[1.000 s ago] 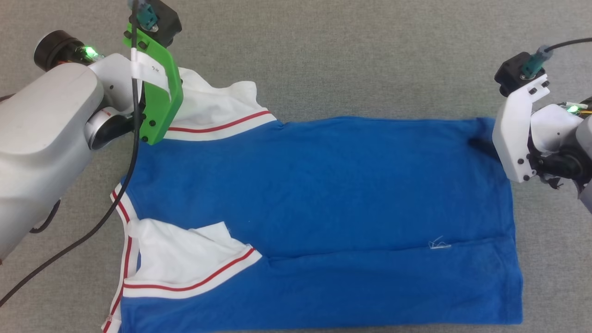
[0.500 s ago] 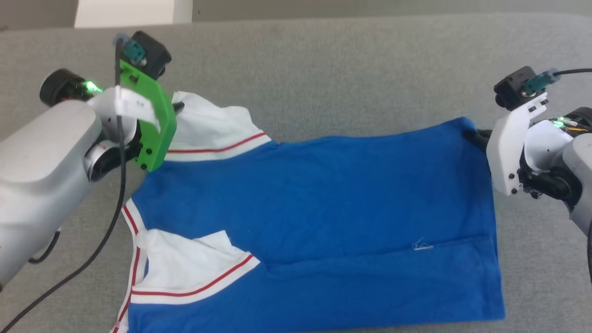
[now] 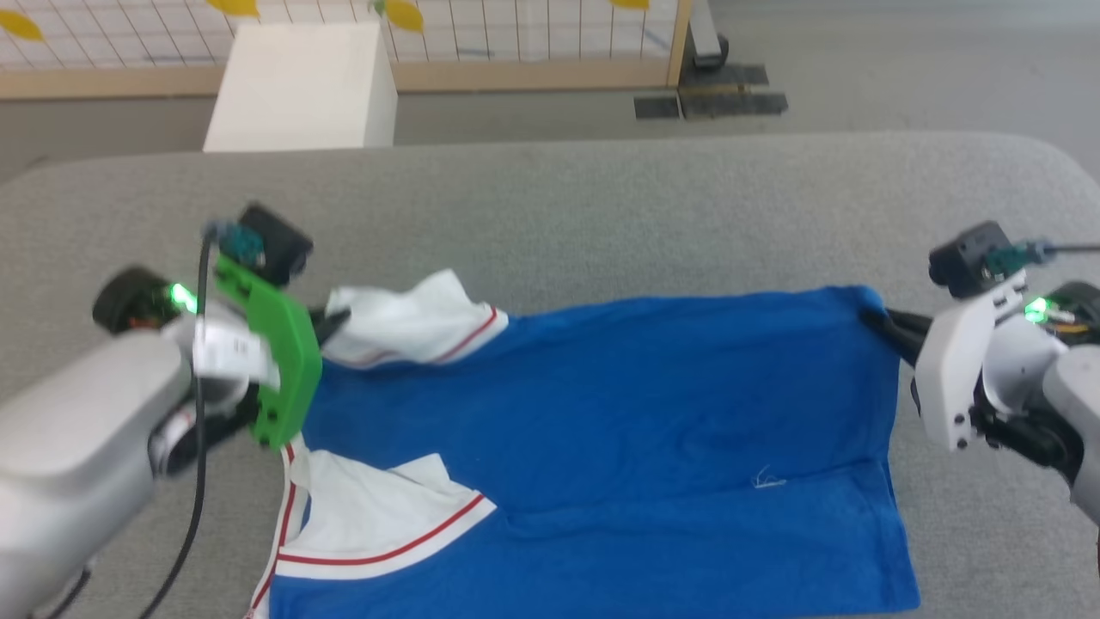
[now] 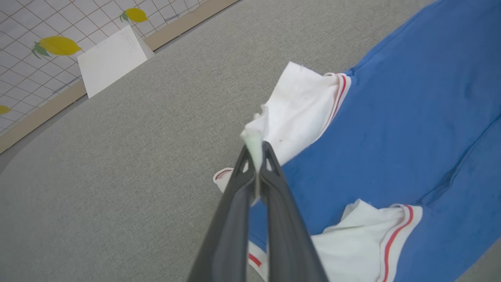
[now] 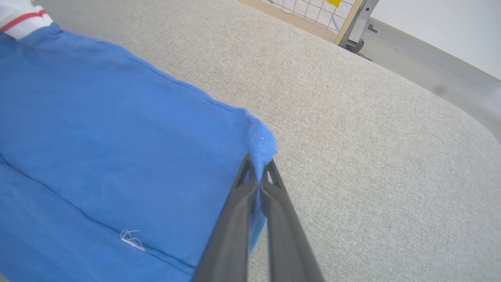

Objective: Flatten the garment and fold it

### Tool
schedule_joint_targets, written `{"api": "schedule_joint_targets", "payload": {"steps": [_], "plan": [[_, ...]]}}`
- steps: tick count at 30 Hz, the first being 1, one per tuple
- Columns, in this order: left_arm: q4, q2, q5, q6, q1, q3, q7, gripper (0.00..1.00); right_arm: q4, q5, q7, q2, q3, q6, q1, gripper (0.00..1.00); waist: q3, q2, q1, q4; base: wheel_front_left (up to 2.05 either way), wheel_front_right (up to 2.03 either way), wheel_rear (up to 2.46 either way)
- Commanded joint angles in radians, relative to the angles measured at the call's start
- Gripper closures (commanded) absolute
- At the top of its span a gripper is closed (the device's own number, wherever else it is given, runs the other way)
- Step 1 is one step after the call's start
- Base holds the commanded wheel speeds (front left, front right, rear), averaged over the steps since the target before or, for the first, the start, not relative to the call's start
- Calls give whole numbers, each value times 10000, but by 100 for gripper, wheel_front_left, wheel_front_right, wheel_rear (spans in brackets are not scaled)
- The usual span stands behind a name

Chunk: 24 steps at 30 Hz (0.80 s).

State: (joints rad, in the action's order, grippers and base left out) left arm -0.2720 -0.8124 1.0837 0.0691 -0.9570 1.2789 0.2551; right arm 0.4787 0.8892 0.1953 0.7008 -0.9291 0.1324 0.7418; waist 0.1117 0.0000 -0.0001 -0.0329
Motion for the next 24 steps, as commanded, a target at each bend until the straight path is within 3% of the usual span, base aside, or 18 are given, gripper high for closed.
{"api": "schedule_joint_targets", "payload": {"steps": [1,14,18,24], "plan": [[271,-197,8,-171,412,8,-120,100,-64,-100,-205,61,31,-17,-253,100,-417,0,1,150,0,0,0],[2734,-1412,352,-1733,3174,11,-939,100,-768,-88,-975,569,722,-17,-2599,100,-770,0,1,463,0,0,0],[2919,-1411,323,-1869,3942,12,-908,100,-941,-96,-894,645,895,-17,-3367,100,-753,0,1,514,0,0,0],[2521,-980,280,-1872,4733,13,-857,100,-917,-114,-780,453,1233,-17,-4141,100,-562,0,1,489,0,0,0]]}}
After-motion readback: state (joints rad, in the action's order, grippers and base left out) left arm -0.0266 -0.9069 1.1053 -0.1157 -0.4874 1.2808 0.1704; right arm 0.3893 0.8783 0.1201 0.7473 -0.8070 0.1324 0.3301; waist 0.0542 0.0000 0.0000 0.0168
